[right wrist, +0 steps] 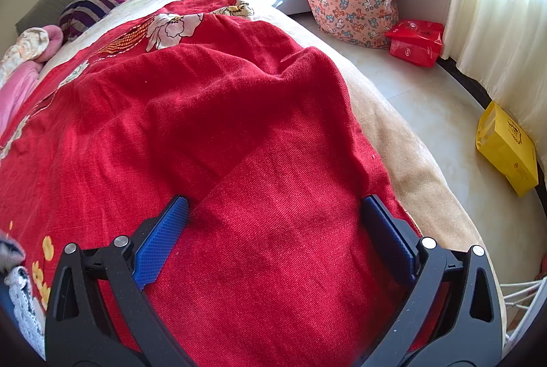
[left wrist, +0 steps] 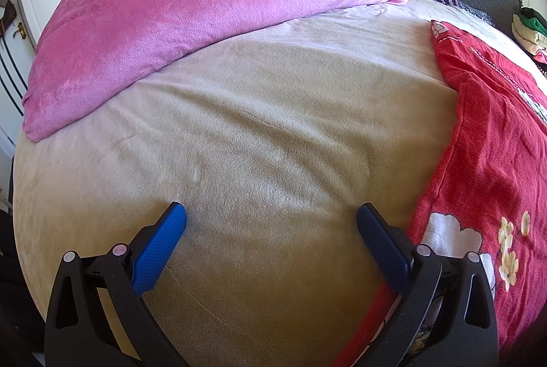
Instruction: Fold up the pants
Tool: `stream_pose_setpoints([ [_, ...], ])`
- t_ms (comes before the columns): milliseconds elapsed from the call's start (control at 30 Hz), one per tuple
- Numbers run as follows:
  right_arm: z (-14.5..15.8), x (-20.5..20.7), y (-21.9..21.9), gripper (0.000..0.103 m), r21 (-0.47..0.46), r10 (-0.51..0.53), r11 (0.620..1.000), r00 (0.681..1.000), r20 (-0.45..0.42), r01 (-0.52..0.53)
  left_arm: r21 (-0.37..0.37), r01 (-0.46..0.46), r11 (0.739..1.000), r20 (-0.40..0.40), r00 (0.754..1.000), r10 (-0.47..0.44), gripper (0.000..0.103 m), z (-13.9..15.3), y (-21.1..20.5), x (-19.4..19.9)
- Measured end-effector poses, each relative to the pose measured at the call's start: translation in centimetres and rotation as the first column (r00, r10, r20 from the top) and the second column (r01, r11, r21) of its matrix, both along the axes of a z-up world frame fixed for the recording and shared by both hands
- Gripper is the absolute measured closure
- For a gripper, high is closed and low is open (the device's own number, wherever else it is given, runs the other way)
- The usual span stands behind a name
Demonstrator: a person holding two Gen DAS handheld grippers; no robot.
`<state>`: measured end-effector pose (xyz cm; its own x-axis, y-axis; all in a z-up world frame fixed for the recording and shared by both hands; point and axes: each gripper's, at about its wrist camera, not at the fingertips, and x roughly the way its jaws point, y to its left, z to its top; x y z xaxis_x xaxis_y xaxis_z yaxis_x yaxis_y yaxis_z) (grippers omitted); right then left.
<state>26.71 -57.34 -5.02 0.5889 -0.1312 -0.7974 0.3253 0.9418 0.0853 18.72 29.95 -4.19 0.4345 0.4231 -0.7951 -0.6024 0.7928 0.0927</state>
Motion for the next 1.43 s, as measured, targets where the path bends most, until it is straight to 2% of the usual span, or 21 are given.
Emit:
stream_pose_setpoints([
  [1433, -0.02, 0.04, 0.00, 0.008, 0.001, 0.000, 1.000, 1.000, 0.000, 0.000, -0.009, -0.002, 1.000, 0.018, 1.000, 0.002, 0.004, -0.14, 0.06, -0.18],
])
